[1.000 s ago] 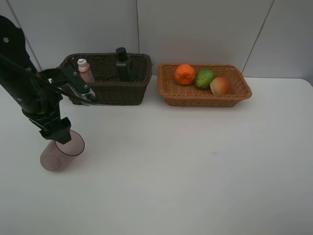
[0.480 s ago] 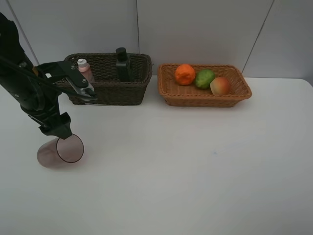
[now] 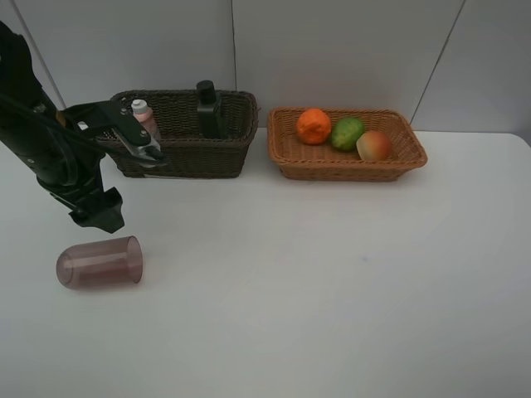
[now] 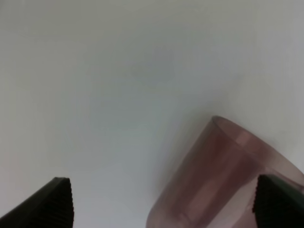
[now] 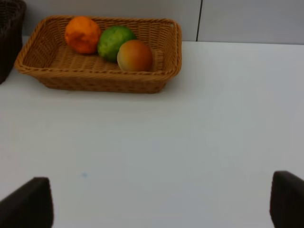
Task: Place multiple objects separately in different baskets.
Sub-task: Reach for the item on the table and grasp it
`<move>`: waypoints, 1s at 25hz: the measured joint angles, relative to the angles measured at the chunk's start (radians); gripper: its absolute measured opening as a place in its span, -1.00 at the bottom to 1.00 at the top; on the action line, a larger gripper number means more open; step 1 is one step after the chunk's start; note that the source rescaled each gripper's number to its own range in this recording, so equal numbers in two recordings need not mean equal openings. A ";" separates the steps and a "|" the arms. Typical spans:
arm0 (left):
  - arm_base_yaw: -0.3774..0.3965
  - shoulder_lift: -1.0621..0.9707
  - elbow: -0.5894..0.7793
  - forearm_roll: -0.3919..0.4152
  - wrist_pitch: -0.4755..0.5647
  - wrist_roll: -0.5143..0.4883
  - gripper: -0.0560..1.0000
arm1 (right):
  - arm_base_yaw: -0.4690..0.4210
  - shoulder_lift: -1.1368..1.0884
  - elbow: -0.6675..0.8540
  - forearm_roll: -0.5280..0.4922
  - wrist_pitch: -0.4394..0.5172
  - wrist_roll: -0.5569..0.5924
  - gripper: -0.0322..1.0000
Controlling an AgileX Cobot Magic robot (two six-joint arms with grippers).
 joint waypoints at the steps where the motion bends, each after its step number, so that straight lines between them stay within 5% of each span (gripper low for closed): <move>1: 0.000 0.000 0.000 0.000 0.005 0.016 0.94 | 0.000 0.000 0.000 0.000 0.000 0.000 0.99; 14: -0.031 -0.010 0.005 -0.031 0.202 0.312 0.94 | 0.000 0.000 0.000 0.000 0.000 0.000 0.99; 25: -0.056 -0.011 0.121 -0.022 0.100 0.344 0.94 | 0.000 0.000 0.000 0.000 0.000 0.000 0.99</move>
